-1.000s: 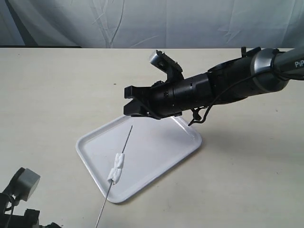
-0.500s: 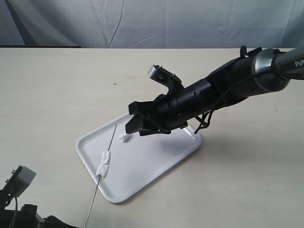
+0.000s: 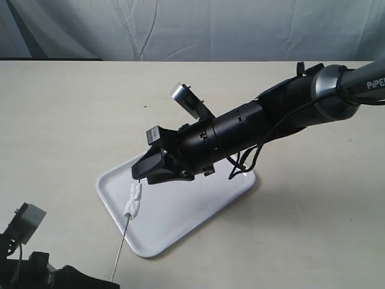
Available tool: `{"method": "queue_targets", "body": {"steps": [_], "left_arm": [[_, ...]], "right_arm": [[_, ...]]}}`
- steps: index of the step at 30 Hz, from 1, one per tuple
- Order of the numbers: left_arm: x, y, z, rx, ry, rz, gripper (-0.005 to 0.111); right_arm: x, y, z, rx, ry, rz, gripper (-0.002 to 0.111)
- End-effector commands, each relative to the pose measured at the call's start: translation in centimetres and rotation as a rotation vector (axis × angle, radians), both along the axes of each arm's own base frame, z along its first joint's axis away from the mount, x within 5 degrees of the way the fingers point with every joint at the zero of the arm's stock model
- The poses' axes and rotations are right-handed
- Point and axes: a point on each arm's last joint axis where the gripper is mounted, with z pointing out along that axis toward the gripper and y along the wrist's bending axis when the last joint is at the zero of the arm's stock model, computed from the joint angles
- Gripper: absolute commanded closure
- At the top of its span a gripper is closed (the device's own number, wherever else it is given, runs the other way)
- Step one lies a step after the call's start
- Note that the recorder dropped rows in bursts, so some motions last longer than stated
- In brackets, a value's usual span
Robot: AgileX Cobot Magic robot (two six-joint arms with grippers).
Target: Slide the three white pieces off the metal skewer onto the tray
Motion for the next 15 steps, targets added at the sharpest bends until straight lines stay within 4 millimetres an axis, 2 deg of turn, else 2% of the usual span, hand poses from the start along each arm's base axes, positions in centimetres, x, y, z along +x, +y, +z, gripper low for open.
{"method": "queue_targets", "body": {"steps": [1, 6, 15], "left_arm": [[0.0, -0.2, 0.3, -0.037, 0.002, -0.010, 0.107], [0.0, -0.3, 0.4, -0.035, -0.015, -0.019, 0.107], [1.3, -0.6, 1.2, -0.035, -0.068, -0.013, 0.107]], "right_arm": [[-0.8, 0.7, 0.1, 0.021, -0.028, 0.054, 0.070], [-1.0, 0.8, 0.2, 0.037, -0.019, 0.078, 0.070], [-0.9, 0.7, 0.1, 0.026, -0.028, 0.070, 0.070]]}}
